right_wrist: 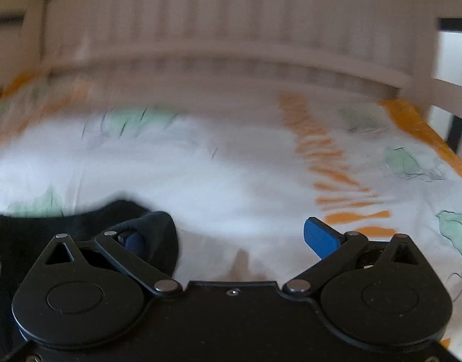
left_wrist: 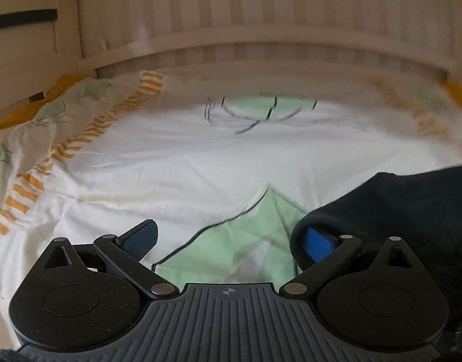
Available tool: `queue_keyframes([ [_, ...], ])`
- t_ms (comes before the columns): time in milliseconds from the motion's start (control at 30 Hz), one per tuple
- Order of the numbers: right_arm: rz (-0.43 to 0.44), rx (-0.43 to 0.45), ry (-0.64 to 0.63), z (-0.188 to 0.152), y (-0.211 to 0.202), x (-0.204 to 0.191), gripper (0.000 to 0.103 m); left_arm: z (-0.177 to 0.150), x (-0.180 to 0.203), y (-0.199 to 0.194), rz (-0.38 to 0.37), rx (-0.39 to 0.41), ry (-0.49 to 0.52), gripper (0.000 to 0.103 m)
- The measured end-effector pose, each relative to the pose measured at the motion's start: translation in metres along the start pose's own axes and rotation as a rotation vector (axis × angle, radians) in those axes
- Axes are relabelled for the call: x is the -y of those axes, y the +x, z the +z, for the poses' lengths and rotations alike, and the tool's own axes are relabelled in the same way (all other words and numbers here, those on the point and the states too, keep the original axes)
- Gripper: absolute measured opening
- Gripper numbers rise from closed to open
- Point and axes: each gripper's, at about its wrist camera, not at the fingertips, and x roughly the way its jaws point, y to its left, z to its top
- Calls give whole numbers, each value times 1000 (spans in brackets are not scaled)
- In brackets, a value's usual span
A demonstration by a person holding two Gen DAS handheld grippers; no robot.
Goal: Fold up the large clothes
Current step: 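Move the open right gripper toward the hood of the black hoodie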
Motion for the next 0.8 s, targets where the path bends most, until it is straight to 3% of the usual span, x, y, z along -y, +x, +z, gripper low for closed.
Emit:
queue_keyframes([
  [100,8,-51,53,-9,3,21,102,-9,3,5,9,-36,58,102],
  [267,52,-270,48,-44,36,35,102,-28,12,33,-6,-200,164,102],
  [533,183,-269,90,-40,22,55,102,-12,-18,3,-109,-206,59,101],
  [667,224,-306,52,-36,12,62,102,-7,-32,-15,-86,-222,30,101],
  [800,237,-315,28,-33,-3,70,102,3,-33,-33,-104,-164,-21,101],
])
